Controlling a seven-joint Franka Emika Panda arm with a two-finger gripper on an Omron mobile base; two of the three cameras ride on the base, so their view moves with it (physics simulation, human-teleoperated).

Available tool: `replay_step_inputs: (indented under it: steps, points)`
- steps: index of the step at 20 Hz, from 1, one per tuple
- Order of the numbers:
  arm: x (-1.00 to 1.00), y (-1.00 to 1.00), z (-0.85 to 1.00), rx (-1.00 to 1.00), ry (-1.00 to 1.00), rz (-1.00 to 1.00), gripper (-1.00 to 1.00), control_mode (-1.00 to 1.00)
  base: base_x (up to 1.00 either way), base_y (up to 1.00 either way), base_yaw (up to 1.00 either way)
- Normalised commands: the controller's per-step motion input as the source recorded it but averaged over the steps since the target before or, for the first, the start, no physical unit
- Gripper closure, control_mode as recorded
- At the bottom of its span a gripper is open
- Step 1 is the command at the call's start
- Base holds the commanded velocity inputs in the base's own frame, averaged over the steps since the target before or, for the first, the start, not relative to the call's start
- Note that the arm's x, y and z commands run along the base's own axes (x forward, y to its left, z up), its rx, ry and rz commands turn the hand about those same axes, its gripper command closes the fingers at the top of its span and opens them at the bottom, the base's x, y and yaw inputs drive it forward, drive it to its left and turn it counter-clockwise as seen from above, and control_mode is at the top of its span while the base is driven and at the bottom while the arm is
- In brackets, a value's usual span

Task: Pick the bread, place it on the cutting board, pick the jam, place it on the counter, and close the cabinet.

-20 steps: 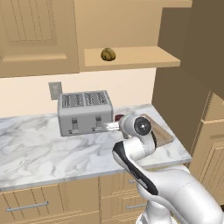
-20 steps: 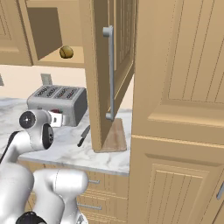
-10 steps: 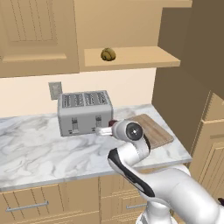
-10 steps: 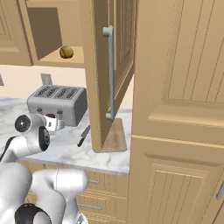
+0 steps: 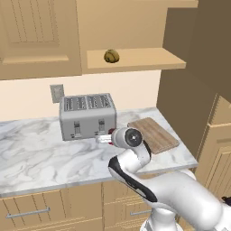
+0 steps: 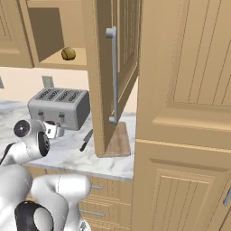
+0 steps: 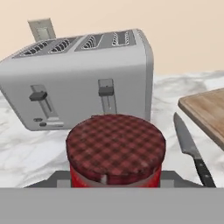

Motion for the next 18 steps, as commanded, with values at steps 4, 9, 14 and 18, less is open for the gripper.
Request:
replay_step_inputs:
  steps: [4, 9, 14, 18]
  points:
    - [0.26, 0.13, -0.54, 0.01, 0.01, 0.0, 1.0, -1.0, 0.0, 0.0, 0.0]
    - [0.39, 0.19, -0.55, 0.0, 0.0, 0.0, 1.0, -1.0, 0.0, 0.0, 0.0]
    - [0.42, 0.21, -0.5, 0.0, 0.01, 0.0, 1.0, -1.0, 0.0, 0.0, 0.0]
    - [0.37, 0.22, -0.42, 0.0, 0.0, 0.0, 1.0, -1.0, 0.0, 0.0, 0.0]
